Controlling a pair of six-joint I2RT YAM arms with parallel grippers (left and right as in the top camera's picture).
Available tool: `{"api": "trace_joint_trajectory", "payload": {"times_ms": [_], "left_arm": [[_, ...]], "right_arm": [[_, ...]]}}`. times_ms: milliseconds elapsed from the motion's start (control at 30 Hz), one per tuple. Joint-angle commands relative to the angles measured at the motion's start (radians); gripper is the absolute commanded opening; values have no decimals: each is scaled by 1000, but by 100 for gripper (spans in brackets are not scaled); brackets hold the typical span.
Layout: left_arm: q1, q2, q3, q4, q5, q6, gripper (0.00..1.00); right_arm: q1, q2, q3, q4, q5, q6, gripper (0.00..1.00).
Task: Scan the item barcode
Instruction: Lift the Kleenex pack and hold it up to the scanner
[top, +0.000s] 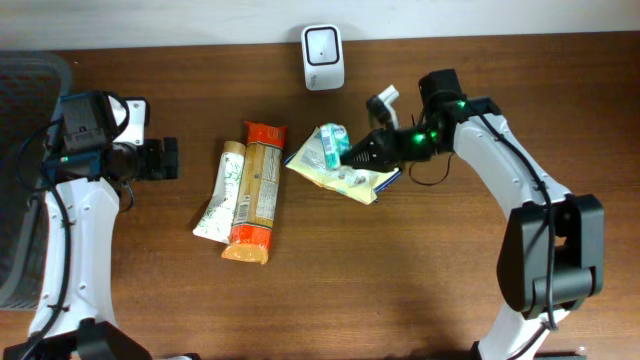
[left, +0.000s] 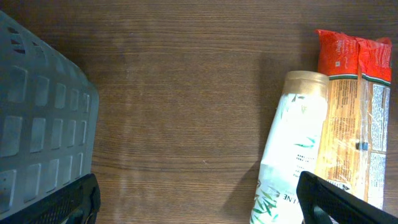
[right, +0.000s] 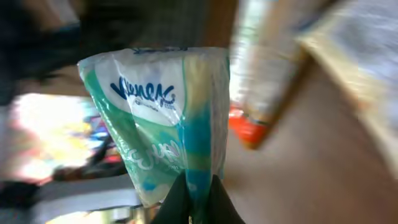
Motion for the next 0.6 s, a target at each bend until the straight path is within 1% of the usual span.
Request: {"api": "trace_joint_trajectory", "payload": {"times_ms": [0,33,67,100,133,167,200,267,333,400,500,567], "left_arm": [[2,2,-1,1,7,-9,99],[3,2,-1,1,7,-9,99],[3,2,-1,1,7,-9,99],[3,2,-1,1,7,-9,99],[3,2,-1,1,7,-9,99],[3,2,-1,1,7,-9,99],[3,2,-1,1,7,-9,99],[3,2,-1,1,7,-9,99],[2,2,-1,1,7,-9,99],[3,2,-1,1,7,-9,99],[3,2,-1,1,7,-9,99],[3,2,-1,1,7,-9,99]], "right_arm": [[76,-21,66,-17,494,103,4],[107,-21,152,-82,671,107,4],[141,-21,284,-159,869,109,4],[182,-21,436,-216,1114,109,4],[220,-21,537,-213,1320,99,4],[255,-21,571,-153,1466,31,4],[276,-19,571,-89,1555,-29,4],[303,50,570,83,1737,-210,4],[299,126,571,241,1787,-355,4],[300,254,570,533,1799,-604,4],[300,418,570,866,1798,-870,4],[300,505,571,995,1781,-1004,4]]}}
